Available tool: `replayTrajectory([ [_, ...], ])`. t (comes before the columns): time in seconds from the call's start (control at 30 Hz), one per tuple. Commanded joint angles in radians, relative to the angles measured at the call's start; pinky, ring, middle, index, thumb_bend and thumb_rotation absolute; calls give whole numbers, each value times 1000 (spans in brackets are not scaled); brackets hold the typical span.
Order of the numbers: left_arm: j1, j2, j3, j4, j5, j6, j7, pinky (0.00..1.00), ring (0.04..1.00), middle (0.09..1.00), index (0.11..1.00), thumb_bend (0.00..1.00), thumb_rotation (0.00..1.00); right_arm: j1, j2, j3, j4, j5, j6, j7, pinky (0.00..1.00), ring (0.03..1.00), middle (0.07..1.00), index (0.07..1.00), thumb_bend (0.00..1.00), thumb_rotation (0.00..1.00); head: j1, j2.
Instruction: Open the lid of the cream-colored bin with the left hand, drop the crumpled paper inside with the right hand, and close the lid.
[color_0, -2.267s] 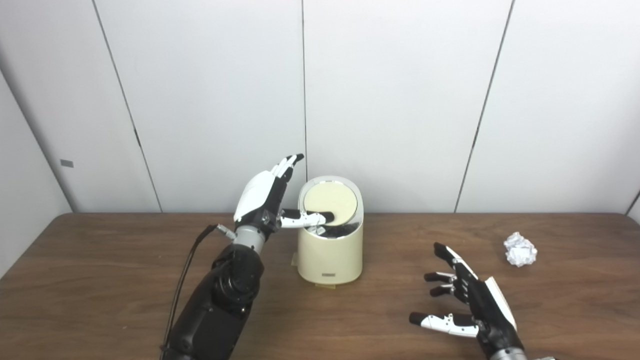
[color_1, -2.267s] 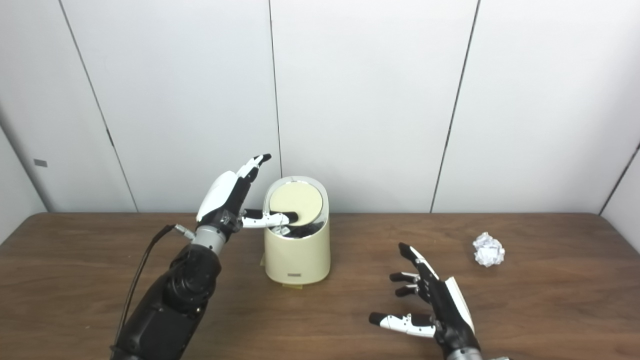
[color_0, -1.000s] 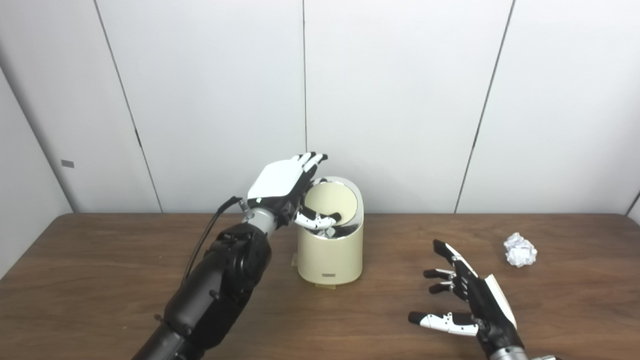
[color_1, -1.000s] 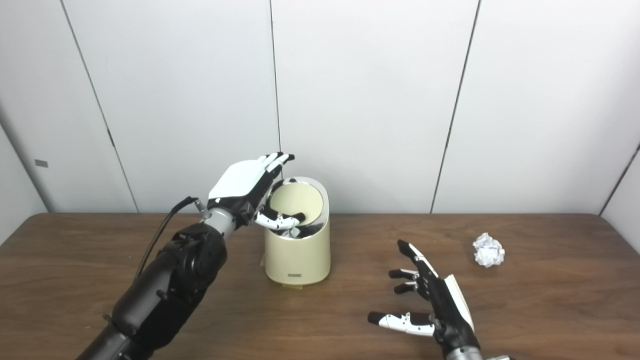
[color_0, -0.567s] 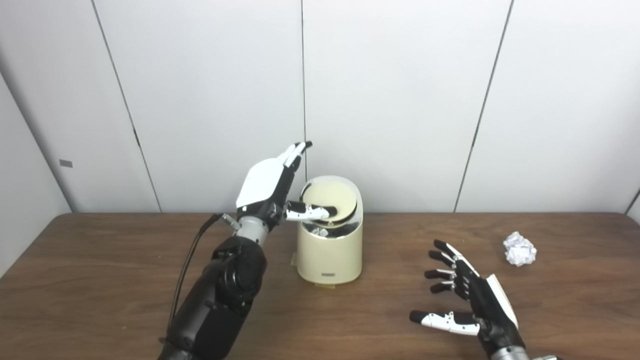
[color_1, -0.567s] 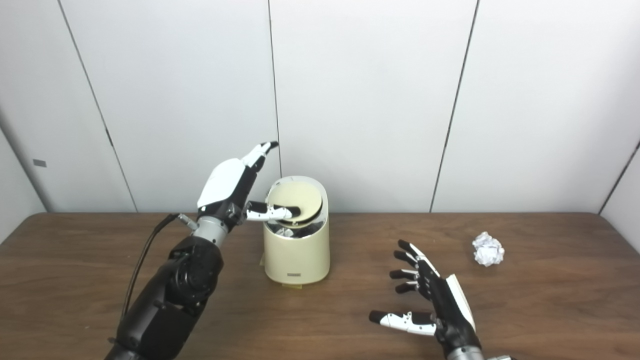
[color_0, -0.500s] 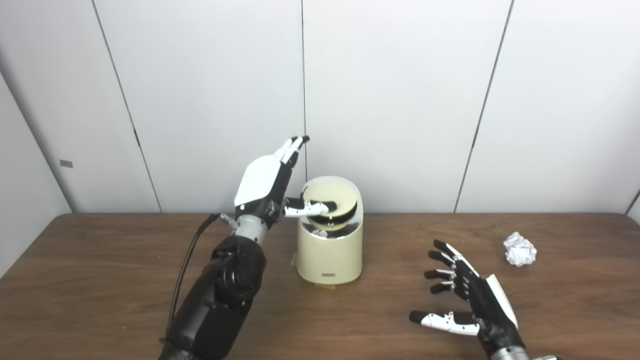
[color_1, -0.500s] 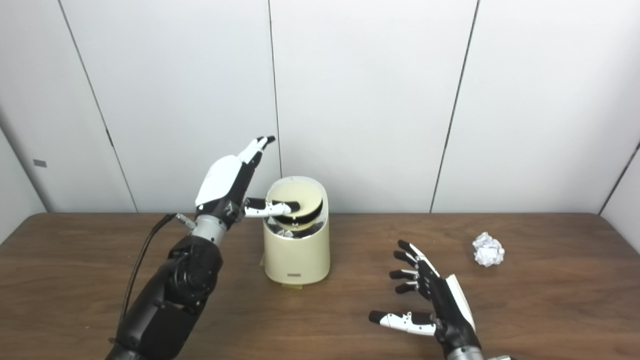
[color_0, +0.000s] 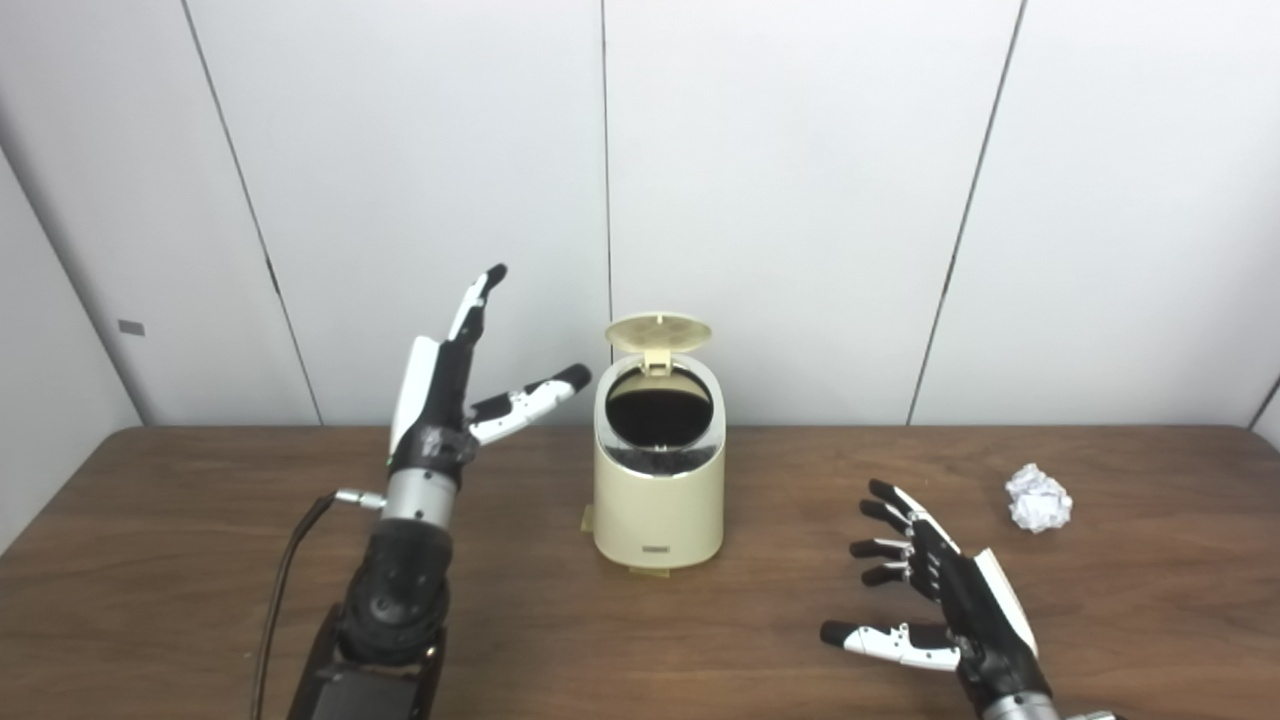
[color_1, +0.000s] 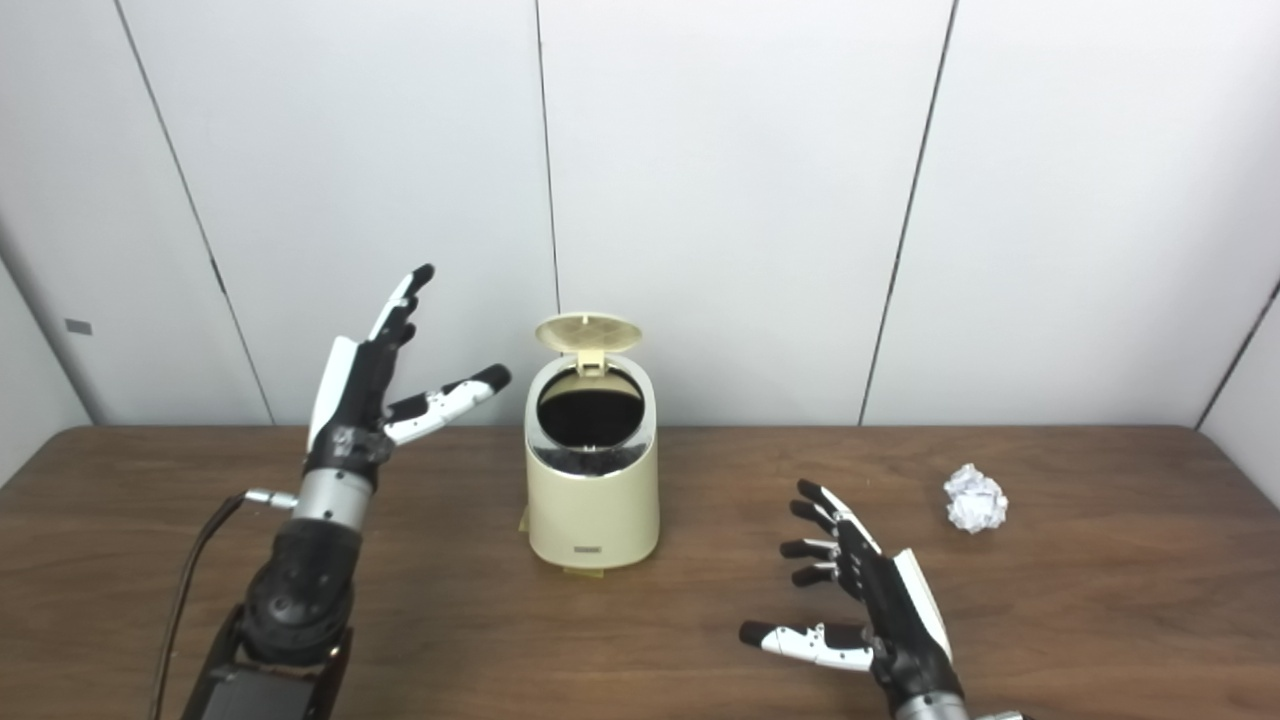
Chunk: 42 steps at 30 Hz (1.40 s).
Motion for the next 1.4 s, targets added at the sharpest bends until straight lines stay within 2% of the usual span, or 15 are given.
replayTrajectory([
  [0.0,-3,-9,2,-43,-34,-13,-13,849,959,991,1000,756,297,-25,-7,-9,-36,11,-18,-3,598,716,861,888,749,137,0,0],
  [0.07,29,-9,-3,-47,-39,-28,-14,804,917,959,991,768,312,-24,-7,-10,-38,16,-18,-1,602,719,863,887,746,129,0,-1],
  [0.2,80,-18,0,-44,-46,-53,-2,804,863,920,976,769,319,-24,-8,-10,-34,14,-27,-6,595,712,867,889,746,132,4,0],
  [0.3,124,-37,13,-39,-57,-61,18,733,805,862,947,781,310,-26,-11,-11,-24,10,-37,-9,589,708,869,889,753,139,4,1],
  [0.4,158,-39,16,-14,-68,-101,21,692,765,816,922,777,306,-26,-12,-13,-22,11,-37,-9,590,707,870,888,757,136,4,-1],
  [0.53,186,-39,20,28,-100,-155,5,657,744,796,892,798,312,-25,-14,-16,-19,11,-39,-9,590,709,868,887,760,141,1,-1],
  [0.63,200,-42,19,49,-103,-184,11,592,708,769,853,788,275,-23,-15,-21,-23,17,-35,-7,575,706,869,888,761,146,-5,-2],
  [0.7,206,-46,20,71,-95,-218,24,571,684,747,815,774,249,-20,-16,-23,-30,17,-29,-6,565,703,870,888,762,151,-11,-6],
  [0.77,214,-47,20,93,-94,-245,30,549,648,701,734,748,217,-18,-16,-28,-36,22,-26,-5,553,691,867,887,760,144,-17,-8],
  [0.87,224,-39,9,103,-91,-246,14,544,637,694,745,744,228,-23,-20,-44,-62,22,4,-9,518,658,843,876,764,139,-34,-13],
  [0.97,232,-35,4,102,-99,-233,-3,535,633,700,766,754,230,-47,-68,-72,-126,-24,94,-5,450,592,806,866,740,98,-75,-25],
  [1.07,238,-37,6,109,-107,-235,-8,546,642,709,781,746,201,-77,-139,-86,-166,-90,191,10,455,568,776,843,751,68,-111,-37],
  [1.2,238,-28,10,130,-112,-249,-12,566,657,719,790,740,203,-145,-262,-96,-137,-133,225,43,524,558,752,812,790,33,-193,-61],
  [1.23,236,-23,11,138,-111,-257,-12,568,659,721,793,737,202,-164,-294,-92,-138,-150,241,54,537,586,746,802,804,27,-214,-67],
  [1.37,226,-6,15,169,-115,-289,-19,568,658,719,796,711,181,-243,-394,-84,-207,-255,403,101,523,675,761,787,838,65,-279,-95],
])
